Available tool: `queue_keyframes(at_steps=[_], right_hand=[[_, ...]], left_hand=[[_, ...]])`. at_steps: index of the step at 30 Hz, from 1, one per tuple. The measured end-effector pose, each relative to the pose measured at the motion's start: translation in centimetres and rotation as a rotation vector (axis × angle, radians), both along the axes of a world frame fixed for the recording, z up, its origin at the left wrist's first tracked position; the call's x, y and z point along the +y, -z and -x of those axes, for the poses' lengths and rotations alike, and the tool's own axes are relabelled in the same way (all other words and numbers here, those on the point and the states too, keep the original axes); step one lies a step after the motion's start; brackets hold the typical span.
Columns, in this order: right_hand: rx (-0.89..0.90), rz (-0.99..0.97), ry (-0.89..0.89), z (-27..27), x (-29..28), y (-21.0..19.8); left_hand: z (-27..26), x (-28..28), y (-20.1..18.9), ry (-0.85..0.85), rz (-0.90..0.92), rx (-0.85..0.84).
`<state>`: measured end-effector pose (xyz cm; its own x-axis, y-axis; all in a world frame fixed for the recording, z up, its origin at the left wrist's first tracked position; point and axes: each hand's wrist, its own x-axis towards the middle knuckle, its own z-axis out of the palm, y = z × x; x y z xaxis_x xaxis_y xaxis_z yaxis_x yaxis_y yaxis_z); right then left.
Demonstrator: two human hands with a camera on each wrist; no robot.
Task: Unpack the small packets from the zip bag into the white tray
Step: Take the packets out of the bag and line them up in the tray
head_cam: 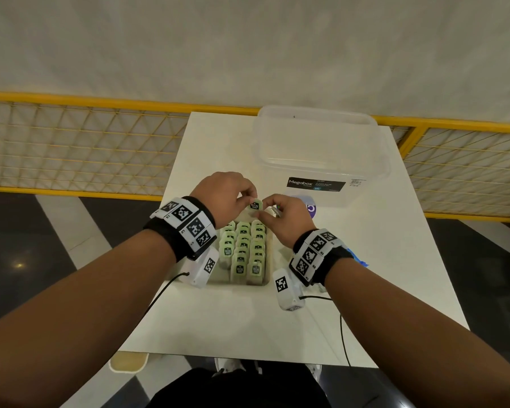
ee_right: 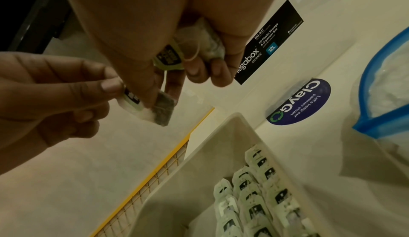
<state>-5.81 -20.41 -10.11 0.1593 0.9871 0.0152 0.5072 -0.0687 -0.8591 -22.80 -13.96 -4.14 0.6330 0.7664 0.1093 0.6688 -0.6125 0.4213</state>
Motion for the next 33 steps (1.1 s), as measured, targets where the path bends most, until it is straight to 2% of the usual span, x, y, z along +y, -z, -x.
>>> queue_keyframes(at_steps=[9, 13, 17, 20, 24, 28, 33], right_hand=[[0.012, 0.026, -0.028, 0.8, 0.1, -0.1], [-0.044, 0.102, -0.102, 0.5, 0.2, -0.2], [0.030, 0.109, -0.069, 0.3, -0.1, 0.4], [0.066, 0.123, -0.003, 0.1, -0.3, 0.2], [0.010, 0.143, 0.027, -0.3, -0.2, 0.4], [0.067, 0.224, -0.010, -0.7, -0.2, 1.0], [-0.023, 0.223, -0.060, -1.4, -0.3, 1.6]], left_hand=[[0.6, -0.1, 0.2, -0.023, 0.038, 0.041], [1.1, 0.0, 0.4, -0.038, 0.086, 0.074], [2.1, 0.2, 1.5, -0.063, 0.233, 0.247], [2.4, 0.0, 3.9, 0.019, 0.381, 0.506], [2.3, -0.5, 7.9, 0.159, 0.483, 0.831], [1.4, 0.5, 10.5, 0.199, 0.478, 0.936], [0.8, 3.1, 13.3, 0.138, 0.396, 0.966]])
